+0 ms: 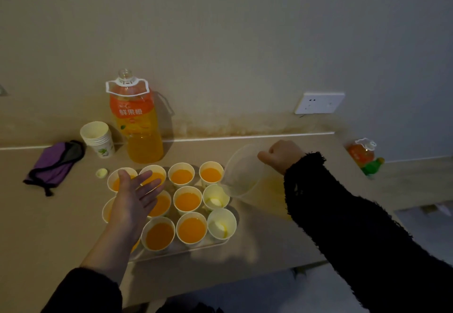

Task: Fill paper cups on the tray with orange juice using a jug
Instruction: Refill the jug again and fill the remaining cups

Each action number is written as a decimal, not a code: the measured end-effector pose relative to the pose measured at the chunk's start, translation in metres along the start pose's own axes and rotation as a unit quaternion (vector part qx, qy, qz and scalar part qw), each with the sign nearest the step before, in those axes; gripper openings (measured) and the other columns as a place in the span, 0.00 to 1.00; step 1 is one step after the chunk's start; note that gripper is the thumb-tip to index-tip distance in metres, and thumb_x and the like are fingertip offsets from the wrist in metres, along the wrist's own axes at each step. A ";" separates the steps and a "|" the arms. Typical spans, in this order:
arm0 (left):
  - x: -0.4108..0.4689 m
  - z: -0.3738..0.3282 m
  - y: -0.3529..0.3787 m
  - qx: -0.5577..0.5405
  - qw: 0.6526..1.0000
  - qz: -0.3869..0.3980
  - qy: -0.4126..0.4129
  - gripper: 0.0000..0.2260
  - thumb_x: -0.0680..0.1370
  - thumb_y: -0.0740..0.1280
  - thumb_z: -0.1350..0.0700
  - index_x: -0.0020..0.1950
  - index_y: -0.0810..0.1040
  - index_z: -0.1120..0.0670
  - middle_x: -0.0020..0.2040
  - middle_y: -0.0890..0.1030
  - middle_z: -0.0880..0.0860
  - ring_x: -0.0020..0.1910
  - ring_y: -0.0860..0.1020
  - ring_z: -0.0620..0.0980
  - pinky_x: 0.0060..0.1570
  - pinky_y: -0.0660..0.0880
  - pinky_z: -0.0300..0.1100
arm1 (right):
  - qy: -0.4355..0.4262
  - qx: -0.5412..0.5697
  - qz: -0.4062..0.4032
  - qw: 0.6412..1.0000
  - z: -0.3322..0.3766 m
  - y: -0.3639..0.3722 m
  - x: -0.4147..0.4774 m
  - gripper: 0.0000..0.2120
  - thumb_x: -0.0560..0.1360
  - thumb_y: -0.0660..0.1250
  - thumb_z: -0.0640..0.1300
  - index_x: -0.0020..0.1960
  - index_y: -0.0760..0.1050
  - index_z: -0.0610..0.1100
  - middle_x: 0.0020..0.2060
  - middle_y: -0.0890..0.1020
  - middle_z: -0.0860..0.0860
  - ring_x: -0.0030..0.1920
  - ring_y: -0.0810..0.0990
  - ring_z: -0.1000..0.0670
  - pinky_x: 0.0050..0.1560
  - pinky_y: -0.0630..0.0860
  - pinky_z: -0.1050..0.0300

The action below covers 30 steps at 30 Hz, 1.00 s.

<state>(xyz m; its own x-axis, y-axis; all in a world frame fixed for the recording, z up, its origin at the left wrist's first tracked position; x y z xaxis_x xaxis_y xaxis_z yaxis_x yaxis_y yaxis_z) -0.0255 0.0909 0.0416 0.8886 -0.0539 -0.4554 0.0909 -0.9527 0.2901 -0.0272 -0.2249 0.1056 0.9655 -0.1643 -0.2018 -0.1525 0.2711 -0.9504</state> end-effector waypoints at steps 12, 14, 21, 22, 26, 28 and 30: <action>-0.009 0.004 -0.020 0.003 1.000 -0.022 0.004 0.30 0.80 0.43 0.37 0.63 0.72 0.56 0.61 0.77 0.60 0.62 0.75 0.58 0.67 0.64 0.52 | 0.034 -0.058 0.023 0.997 0.007 0.014 -0.004 0.25 0.75 0.59 0.58 0.27 0.64 0.42 0.26 0.66 0.47 0.29 0.67 0.48 0.29 0.59 0.58; -0.010 0.004 -0.020 0.004 1.000 -0.022 0.005 0.29 0.80 0.43 0.37 0.63 0.72 0.55 0.60 0.77 0.60 0.62 0.74 0.58 0.67 0.64 0.52 | 0.037 -0.065 0.021 0.997 0.009 0.015 -0.003 0.25 0.74 0.59 0.59 0.27 0.65 0.42 0.26 0.67 0.47 0.29 0.68 0.48 0.30 0.60 0.58; -0.011 0.004 -0.018 0.005 1.000 -0.018 0.003 0.30 0.80 0.42 0.37 0.63 0.72 0.56 0.60 0.77 0.60 0.62 0.74 0.58 0.67 0.64 0.52 | 0.037 -0.075 0.017 0.996 0.016 0.014 -0.004 0.25 0.74 0.58 0.60 0.28 0.66 0.43 0.28 0.70 0.47 0.32 0.71 0.47 0.31 0.62 0.59; -0.011 0.004 -0.018 0.006 1.000 -0.019 0.001 0.30 0.80 0.42 0.37 0.64 0.72 0.56 0.60 0.77 0.60 0.61 0.74 0.58 0.67 0.64 0.51 | 0.040 -0.078 0.015 0.996 0.017 0.014 -0.004 0.25 0.74 0.58 0.61 0.29 0.66 0.43 0.28 0.71 0.47 0.31 0.71 0.48 0.31 0.63 0.59; -0.010 0.004 -0.017 0.008 1.000 -0.020 -0.001 0.30 0.80 0.43 0.37 0.64 0.73 0.56 0.60 0.77 0.60 0.61 0.74 0.57 0.67 0.64 0.52 | 0.050 -0.090 0.013 0.995 0.020 0.016 -0.002 0.24 0.73 0.57 0.62 0.32 0.69 0.43 0.30 0.73 0.48 0.34 0.73 0.48 0.34 0.65 0.60; -0.010 0.004 -0.016 0.010 1.000 -0.018 -0.001 0.30 0.80 0.43 0.37 0.63 0.73 0.56 0.60 0.77 0.60 0.61 0.74 0.58 0.67 0.64 0.52 | 0.049 -0.096 0.008 0.994 0.021 0.015 -0.002 0.23 0.73 0.57 0.62 0.36 0.72 0.42 0.30 0.73 0.48 0.35 0.74 0.47 0.35 0.66 0.60; -0.009 0.005 -0.016 0.011 1.000 -0.021 -0.002 0.30 0.80 0.43 0.37 0.63 0.73 0.56 0.60 0.77 0.60 0.62 0.74 0.58 0.67 0.64 0.52 | 0.040 -0.105 0.008 0.994 0.021 0.016 -0.001 0.23 0.73 0.57 0.62 0.38 0.73 0.41 0.30 0.71 0.49 0.37 0.74 0.46 0.36 0.67 0.59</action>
<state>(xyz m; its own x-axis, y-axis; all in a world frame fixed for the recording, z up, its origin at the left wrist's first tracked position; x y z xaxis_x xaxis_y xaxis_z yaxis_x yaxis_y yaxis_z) -0.0371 0.1057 0.0370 0.8820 -0.0143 -0.4711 0.1186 -0.9607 0.2511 -0.0263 -0.2001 0.0962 0.9440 -0.2388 -0.2276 -0.2168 0.0710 -0.9736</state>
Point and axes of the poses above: each hand's wrist, its own x-axis towards the middle knuckle, its own y-axis out of the palm, z = x × y, the point moved 3 cm from there along x, towards the middle knuckle
